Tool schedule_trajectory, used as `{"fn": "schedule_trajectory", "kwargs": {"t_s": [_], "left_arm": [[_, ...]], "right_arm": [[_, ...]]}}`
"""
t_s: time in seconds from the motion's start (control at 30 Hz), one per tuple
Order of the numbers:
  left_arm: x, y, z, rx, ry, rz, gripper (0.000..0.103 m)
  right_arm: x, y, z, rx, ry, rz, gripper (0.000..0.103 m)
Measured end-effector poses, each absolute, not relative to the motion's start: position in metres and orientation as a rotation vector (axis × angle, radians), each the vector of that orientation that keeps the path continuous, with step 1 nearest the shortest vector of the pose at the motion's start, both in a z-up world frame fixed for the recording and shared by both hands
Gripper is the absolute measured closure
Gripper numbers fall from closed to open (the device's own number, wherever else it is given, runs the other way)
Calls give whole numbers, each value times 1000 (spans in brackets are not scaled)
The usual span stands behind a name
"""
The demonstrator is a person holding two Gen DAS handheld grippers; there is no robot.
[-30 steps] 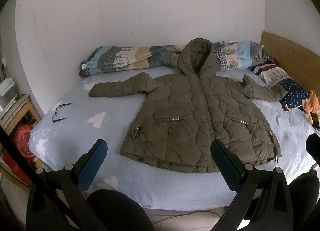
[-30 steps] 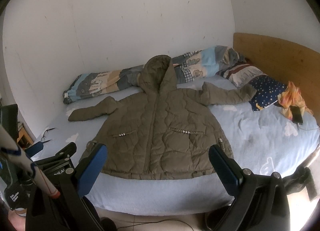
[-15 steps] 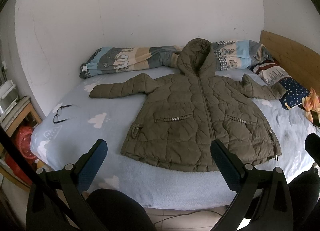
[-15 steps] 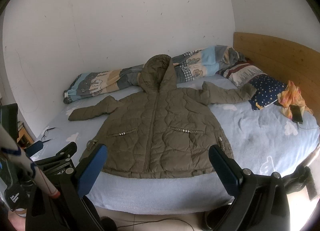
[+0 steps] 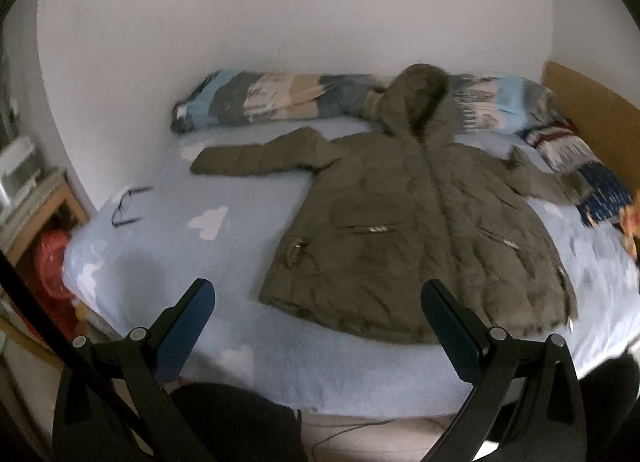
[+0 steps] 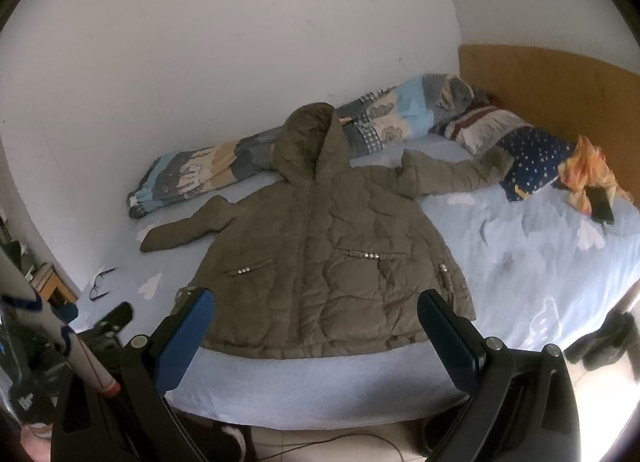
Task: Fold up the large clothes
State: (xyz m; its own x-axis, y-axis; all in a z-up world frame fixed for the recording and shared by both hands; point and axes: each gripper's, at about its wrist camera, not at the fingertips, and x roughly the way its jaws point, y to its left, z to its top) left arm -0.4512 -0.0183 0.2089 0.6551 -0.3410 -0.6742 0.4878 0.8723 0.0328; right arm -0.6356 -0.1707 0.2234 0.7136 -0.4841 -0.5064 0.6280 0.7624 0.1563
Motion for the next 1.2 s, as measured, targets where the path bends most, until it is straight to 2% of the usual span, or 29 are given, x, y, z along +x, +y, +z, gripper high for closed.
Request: {"fn": "schedule_trajectory", "kwargs": {"t_s": [0.17,0.27,0.37,0.47,0.6,0.73,0.87,0.9,0.93,1.07,1.1,1.13,1.17,1.2], "left_arm": [[-370,-46,180,192,837,-466,0],[-304,-61,128,162,1024,-433,0],[-264,-63,92,177,1109,-365,1],[-247,-65,82,174,1120,-344,1],[-226,-76,62,132,1212,-375,1],[-222,-79,46,97,1313,-403,1],[-212,-67,47,79,1299,-405,1],[-208,-61,44,49,1320,-423,7],[-205,-56,39,6,1356,-456,16],[-206,-43,33,-92,1407,-524,34],[-210,-42,33,-95,1405,-545,41],[-216,-41,33,-82,1395,-560,45],[-223,-42,34,-68,1386,-565,49],[-229,-43,36,-47,1375,-584,58]], "right_arm": [[-633,-215,214,398,497,-708,0],[-625,-253,204,438,563,-725,0],[-616,-300,182,530,690,-773,0],[-620,-344,171,579,761,-885,0],[-625,-390,163,660,719,-951,0],[-619,-432,123,868,782,-910,0],[-625,-453,86,1025,807,-861,0],[-626,-454,78,1052,820,-846,0],[-626,-453,70,1076,848,-825,0],[-621,-456,38,1139,954,-743,4],[-622,-454,31,1168,964,-701,5],[-620,-451,26,1187,973,-654,7],[-619,-447,26,1176,976,-627,14],[-617,-443,29,1153,973,-616,22]]}}
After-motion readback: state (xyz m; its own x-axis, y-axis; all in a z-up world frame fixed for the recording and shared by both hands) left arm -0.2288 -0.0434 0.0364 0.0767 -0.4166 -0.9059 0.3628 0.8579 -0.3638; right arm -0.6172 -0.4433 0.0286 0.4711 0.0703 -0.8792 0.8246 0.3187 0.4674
